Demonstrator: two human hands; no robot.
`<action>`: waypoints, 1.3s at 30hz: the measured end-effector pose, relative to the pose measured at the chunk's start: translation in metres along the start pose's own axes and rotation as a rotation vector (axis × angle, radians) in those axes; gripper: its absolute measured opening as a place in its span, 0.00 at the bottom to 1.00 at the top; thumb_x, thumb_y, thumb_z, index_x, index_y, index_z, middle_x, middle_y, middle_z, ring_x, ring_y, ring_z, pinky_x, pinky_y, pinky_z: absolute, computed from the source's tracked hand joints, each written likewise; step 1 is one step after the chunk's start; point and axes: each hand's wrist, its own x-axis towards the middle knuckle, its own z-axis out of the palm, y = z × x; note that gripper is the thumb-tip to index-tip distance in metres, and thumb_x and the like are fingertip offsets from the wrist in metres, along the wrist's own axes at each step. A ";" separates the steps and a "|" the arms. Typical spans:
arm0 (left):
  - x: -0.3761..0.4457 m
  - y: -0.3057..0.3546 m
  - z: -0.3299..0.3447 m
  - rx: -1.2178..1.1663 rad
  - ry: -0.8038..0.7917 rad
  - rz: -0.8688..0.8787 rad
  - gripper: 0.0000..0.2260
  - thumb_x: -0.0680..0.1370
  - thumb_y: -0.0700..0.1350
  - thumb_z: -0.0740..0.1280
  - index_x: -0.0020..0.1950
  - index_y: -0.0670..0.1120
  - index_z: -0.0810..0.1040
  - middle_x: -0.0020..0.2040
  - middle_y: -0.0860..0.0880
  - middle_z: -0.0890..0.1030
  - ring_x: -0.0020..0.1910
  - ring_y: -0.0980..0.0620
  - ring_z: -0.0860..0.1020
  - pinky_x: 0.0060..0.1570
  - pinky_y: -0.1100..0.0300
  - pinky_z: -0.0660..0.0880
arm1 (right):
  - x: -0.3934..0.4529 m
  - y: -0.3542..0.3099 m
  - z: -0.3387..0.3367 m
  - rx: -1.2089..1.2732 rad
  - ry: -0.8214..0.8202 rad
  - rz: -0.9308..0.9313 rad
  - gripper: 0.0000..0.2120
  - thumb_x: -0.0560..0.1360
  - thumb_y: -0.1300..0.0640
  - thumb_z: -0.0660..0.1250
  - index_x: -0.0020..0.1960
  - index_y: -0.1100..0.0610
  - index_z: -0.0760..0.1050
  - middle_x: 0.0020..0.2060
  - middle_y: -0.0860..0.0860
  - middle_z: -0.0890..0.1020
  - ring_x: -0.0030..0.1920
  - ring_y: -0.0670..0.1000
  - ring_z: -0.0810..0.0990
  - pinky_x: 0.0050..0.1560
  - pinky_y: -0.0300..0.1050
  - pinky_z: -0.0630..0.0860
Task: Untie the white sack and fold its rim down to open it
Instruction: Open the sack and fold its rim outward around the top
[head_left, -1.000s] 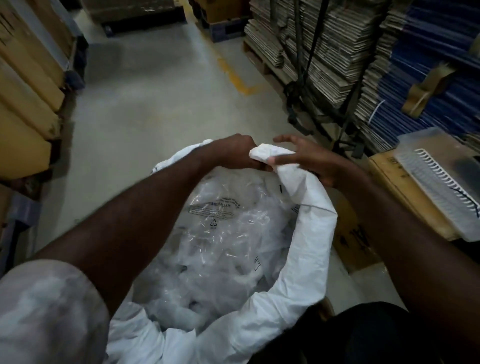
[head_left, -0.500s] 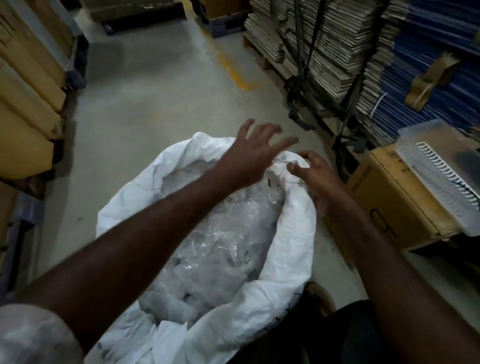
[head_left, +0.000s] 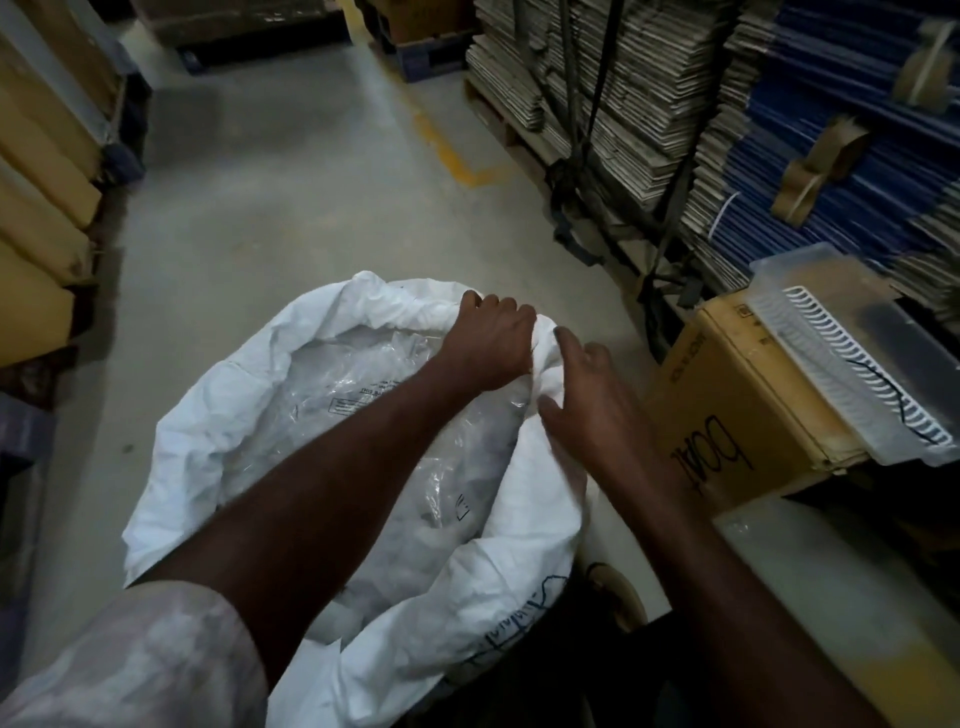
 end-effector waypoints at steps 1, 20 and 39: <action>0.000 0.001 0.001 -0.033 -0.012 -0.014 0.13 0.76 0.48 0.58 0.47 0.43 0.80 0.38 0.43 0.80 0.36 0.39 0.81 0.47 0.46 0.74 | 0.002 0.001 0.003 -0.022 -0.032 0.011 0.33 0.80 0.56 0.67 0.82 0.50 0.59 0.69 0.59 0.74 0.62 0.64 0.80 0.60 0.57 0.80; 0.005 0.047 -0.024 -0.145 -0.260 0.051 0.08 0.73 0.50 0.58 0.38 0.50 0.74 0.41 0.48 0.84 0.47 0.41 0.82 0.55 0.48 0.67 | -0.015 0.014 -0.010 0.105 0.080 0.170 0.23 0.81 0.52 0.64 0.76 0.50 0.68 0.69 0.59 0.75 0.62 0.61 0.79 0.61 0.58 0.79; -0.101 0.095 -0.101 -0.593 0.276 -0.095 0.22 0.75 0.39 0.73 0.70 0.47 0.82 0.64 0.46 0.82 0.66 0.42 0.79 0.71 0.42 0.71 | 0.001 0.052 0.007 1.178 -0.141 0.691 0.14 0.86 0.63 0.57 0.58 0.55 0.81 0.52 0.59 0.86 0.47 0.56 0.84 0.45 0.48 0.83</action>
